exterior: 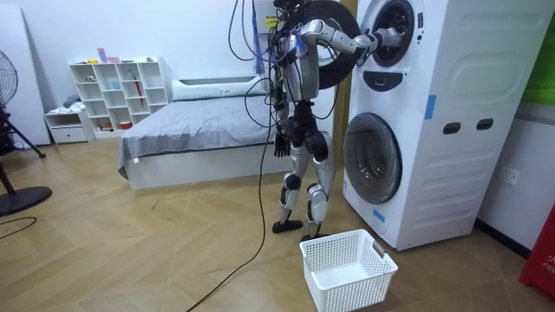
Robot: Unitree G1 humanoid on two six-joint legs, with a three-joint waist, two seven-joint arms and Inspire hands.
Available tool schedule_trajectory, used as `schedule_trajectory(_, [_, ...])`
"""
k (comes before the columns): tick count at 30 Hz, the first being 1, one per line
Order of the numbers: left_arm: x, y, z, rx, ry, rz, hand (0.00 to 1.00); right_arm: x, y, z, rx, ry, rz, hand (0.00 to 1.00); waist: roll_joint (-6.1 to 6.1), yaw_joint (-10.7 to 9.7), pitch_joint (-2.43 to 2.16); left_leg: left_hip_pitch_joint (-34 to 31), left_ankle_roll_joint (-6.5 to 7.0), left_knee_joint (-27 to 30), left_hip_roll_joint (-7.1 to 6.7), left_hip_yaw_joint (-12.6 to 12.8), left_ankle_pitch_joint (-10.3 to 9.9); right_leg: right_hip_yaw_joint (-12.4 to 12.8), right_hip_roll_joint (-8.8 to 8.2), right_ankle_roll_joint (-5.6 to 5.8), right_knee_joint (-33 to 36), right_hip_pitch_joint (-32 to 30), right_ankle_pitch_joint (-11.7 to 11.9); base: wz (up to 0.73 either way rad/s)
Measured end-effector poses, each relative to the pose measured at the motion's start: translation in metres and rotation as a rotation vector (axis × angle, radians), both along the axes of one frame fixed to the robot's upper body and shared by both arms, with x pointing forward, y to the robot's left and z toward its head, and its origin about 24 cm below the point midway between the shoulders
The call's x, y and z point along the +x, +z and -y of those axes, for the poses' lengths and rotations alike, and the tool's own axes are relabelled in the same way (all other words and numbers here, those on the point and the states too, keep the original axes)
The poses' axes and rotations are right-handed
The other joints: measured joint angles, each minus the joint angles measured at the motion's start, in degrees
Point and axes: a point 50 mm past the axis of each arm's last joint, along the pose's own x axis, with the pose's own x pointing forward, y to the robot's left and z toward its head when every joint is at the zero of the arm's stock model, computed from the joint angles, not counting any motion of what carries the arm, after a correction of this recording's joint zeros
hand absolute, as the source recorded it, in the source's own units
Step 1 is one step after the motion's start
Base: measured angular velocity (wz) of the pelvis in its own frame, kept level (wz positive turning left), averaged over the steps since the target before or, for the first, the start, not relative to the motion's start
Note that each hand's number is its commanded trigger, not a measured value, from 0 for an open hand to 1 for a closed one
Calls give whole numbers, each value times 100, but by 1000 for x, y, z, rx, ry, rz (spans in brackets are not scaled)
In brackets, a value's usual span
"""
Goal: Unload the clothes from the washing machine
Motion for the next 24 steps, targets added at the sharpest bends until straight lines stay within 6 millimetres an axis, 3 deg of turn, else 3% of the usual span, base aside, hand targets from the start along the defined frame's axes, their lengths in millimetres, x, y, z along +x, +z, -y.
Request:
schedule_trajectory(1, [0,0,0,0,-1,0,0,0,1,-1,-1,10,-1,81,-2,14,-1,7,-2,-10,6,6,-1,3,6,-2,0,0,-1,-8])
schedule_trajectory(2, [0,0,0,0,0,-1,0,-1,2,-2,-5,22,0,100,-3,62,0,51,-4,-48,24,19,-1,25,25,-6,-2,16,-1,-10])
schedule_trajectory(9, [8,1,-6,7,-5,22,0,-4,11,-4,-140,54,29,100,-58,188,50,184,-51,-110,84,19,-27,19,96,-45,-98,159,-25,-1])
schedule_trajectory(24, [13,2,-10,-1,13,61,0,-5,19,4,-220,17,89,100,-67,261,65,207,-75,-170,152,6,-40,-35,154,-70,-192,190,-30,1])
